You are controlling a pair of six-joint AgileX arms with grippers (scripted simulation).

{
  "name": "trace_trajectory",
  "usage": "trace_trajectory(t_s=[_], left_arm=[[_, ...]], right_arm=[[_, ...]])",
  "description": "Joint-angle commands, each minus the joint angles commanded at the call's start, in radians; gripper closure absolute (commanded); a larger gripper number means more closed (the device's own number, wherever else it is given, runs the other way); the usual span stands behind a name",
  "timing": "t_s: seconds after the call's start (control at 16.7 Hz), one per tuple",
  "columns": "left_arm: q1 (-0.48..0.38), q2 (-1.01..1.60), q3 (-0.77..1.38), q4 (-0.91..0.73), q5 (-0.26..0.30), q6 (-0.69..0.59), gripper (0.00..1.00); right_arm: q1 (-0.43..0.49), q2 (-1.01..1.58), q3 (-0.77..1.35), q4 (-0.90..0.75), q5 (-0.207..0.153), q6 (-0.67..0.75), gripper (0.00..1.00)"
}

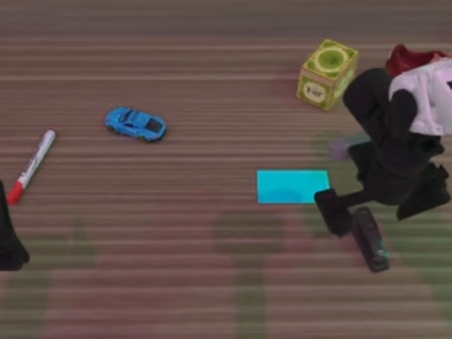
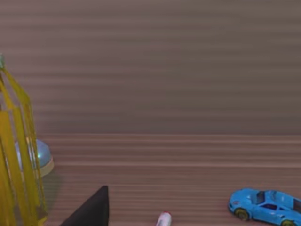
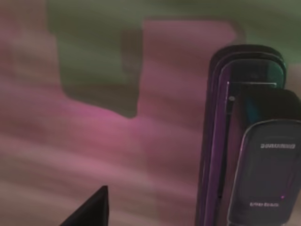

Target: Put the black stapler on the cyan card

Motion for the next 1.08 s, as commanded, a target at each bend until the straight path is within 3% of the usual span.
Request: trace_trajectory(t_s=[0.18,0.48,1.08], left_arm=[[0.0,0.0,0.0,0.0,0.0,0.0,0.0],[0.0,0.0,0.0,0.0,0.0,0.0,0.0],[0.0,0.0,0.0,0.0,0.0,0.0,0.0]], right_arm=[[0.002,0.047,-0.054,0.095,0.0,0.002,0.0],[0.002,0.053,-0.061,0.106,0.0,0.003,0.0],[0.002,0.053,-0.061,0.106,0.0,0.003,0.75]])
